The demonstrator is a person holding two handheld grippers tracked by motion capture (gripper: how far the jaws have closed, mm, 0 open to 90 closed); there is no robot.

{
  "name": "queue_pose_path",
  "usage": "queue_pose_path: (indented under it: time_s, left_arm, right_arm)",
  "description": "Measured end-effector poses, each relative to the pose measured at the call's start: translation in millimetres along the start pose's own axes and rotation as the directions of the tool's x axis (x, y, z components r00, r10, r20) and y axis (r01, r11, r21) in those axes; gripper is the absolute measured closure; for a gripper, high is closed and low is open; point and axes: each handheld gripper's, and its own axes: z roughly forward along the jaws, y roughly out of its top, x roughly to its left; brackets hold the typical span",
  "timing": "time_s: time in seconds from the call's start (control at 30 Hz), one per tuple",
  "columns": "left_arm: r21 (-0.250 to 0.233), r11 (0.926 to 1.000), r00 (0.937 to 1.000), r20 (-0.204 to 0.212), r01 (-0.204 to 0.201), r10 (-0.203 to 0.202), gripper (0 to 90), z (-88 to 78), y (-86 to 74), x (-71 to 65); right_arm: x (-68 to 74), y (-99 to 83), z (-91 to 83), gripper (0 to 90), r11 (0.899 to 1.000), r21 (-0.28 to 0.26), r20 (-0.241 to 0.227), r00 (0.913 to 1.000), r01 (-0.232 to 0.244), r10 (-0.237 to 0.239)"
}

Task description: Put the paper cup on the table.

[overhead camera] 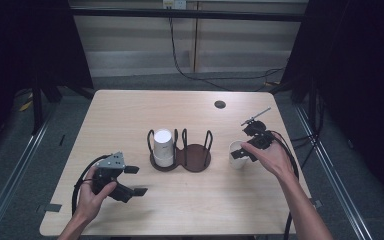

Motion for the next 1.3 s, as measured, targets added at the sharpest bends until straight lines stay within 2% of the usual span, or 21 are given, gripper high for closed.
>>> queue_pose_path:
  time_s: [0.13, 0.37, 0.47, 0.67, 0.7, 0.83, 0.9, 1.13, 1.3]
  left_arm:
    - [0.004, 1.0000, 1.0000, -0.006, 0.006, -0.006, 16.2, -0.8, -0.2, 0.3]
    - [-0.014, 0.9995, 0.9990, -0.035, 0.027, -0.028, 16.2, -1.9, 0.0, 0.3]
    - [-0.017, 0.9992, 0.9984, -0.041, 0.037, -0.038, 16.2, -1.8, 1.0, -0.7]
    - [-0.007, 0.9994, 0.9976, -0.059, 0.034, -0.035, 16.2, -6.7, 0.7, -2.3]
    - [-0.019, 0.9990, 0.9973, -0.060, 0.040, -0.041, 16.2, -7.7, -0.6, -2.8]
    - [-0.034, 0.9987, 0.9959, -0.081, 0.038, -0.041, 16.2, -10.0, -2.3, -4.3]
    - [-0.035, 0.9987, 0.9964, -0.075, 0.037, -0.039, 16.1, -9.8, -2.6, -5.1]
    - [-0.029, 0.9992, 0.9963, -0.080, 0.029, -0.031, 16.1, -7.7, -5.2, -7.9]
    - [-0.038, 0.9984, 0.9951, -0.088, 0.041, -0.045, 16.2, -7.5, -5.4, -10.2]
  right_arm:
    - [2.0, -0.1, -1.9, 14.5, 1.000, -0.017, 0.006, 1.0000, 0.001, -0.001]
    - [7.4, 1.0, -11.0, 15.4, 0.996, -0.094, 0.003, 1.0000, -0.002, 0.002]
    - [10.6, 0.0, -14.6, 17.0, 0.992, -0.128, 0.028, 0.9996, 0.010, -0.007]
    - [14.9, -4.0, -22.2, 18.0, 0.979, -0.206, 0.017, 0.9999, 0.003, 0.001]
    - [16.4, -4.8, -22.9, 18.0, 0.977, -0.214, 0.022, 0.9997, 0.008, -0.004]
    - [25.7, -10.3, -24.3, 18.5, 0.964, -0.267, 0.023, 0.9997, 0.010, -0.004]
    - [30.1, -14.1, -22.2, 17.7, 0.960, -0.278, 0.004, 0.9998, 0.018, -0.017]
    - [47.5, -30.8, -21.2, 17.7, 0.931, -0.364, -0.005, 0.9996, 0.023, -0.027]
    - [59.3, -43.0, -22.4, 17.2, 0.898, -0.439, -0.017, 0.9995, 0.017, -0.028]
